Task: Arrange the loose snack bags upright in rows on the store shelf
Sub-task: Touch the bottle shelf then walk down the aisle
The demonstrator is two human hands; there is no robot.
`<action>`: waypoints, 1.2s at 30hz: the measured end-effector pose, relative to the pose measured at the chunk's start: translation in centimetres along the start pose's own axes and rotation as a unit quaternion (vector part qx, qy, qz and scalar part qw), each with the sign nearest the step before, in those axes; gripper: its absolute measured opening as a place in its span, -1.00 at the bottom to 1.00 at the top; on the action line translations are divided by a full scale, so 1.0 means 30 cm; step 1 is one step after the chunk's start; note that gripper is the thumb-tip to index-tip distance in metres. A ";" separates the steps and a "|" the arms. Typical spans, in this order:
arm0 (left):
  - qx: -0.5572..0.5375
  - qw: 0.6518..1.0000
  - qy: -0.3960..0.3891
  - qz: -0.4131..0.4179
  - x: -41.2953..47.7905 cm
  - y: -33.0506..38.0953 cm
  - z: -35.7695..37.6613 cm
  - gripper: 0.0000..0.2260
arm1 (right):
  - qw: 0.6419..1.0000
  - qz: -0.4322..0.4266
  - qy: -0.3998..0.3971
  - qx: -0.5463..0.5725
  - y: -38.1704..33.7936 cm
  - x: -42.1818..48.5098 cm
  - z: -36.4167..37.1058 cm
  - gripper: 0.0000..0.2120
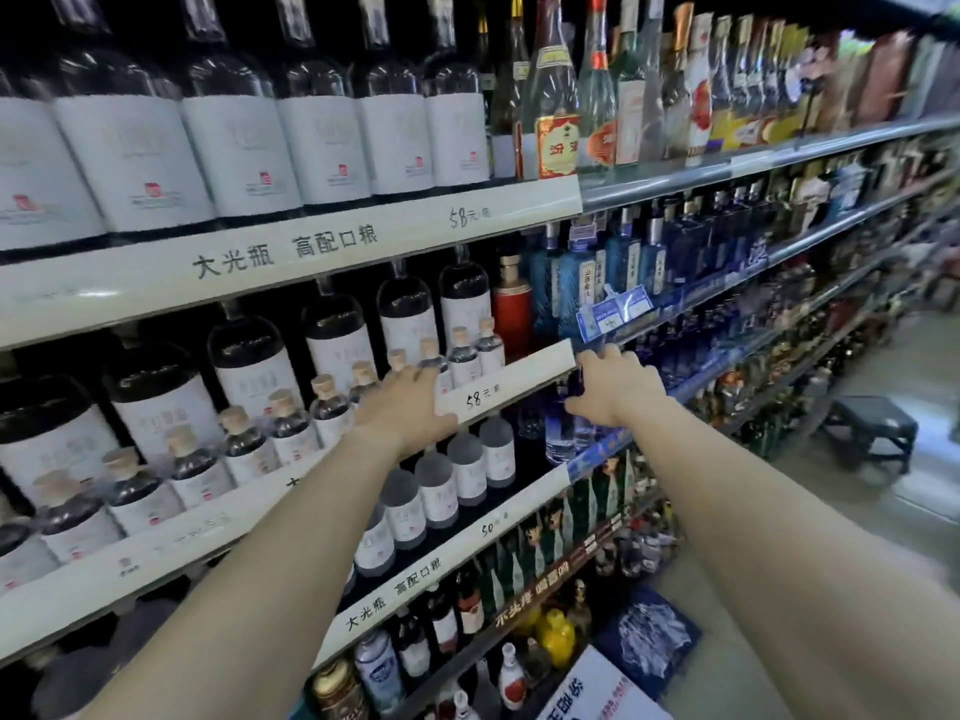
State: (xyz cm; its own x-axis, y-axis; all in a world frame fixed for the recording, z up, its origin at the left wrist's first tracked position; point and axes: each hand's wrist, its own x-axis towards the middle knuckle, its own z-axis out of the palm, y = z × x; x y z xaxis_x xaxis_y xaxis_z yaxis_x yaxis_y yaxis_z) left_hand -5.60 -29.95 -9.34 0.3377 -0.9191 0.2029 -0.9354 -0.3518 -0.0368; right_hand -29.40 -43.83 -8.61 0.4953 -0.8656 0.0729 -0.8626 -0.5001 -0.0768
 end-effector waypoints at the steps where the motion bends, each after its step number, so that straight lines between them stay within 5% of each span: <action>1: -0.009 1.000 0.001 0.011 0.036 0.038 0.017 -0.31 | 1.000 0.014 -0.001 0.004 0.052 0.016 0.010 -0.30; 13: -0.061 0.983 -0.044 0.168 0.412 0.448 0.212 -0.32 | 0.983 0.185 -0.013 0.000 0.503 0.048 0.112 -0.31; 36: -0.091 0.905 -0.119 0.399 0.832 1.401 0.449 -0.42 | 0.889 0.457 -0.026 -0.019 1.177 -0.117 0.164 -0.33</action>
State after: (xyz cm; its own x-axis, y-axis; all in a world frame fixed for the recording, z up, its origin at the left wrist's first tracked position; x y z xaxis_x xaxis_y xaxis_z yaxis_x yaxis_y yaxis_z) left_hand -35.08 -70.07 -19.01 -0.4594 -0.8875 -0.0352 -0.8861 0.4552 0.0870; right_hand -61.10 -58.57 -16.48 -0.4108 -0.9104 -0.0495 -0.9095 0.4130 -0.0469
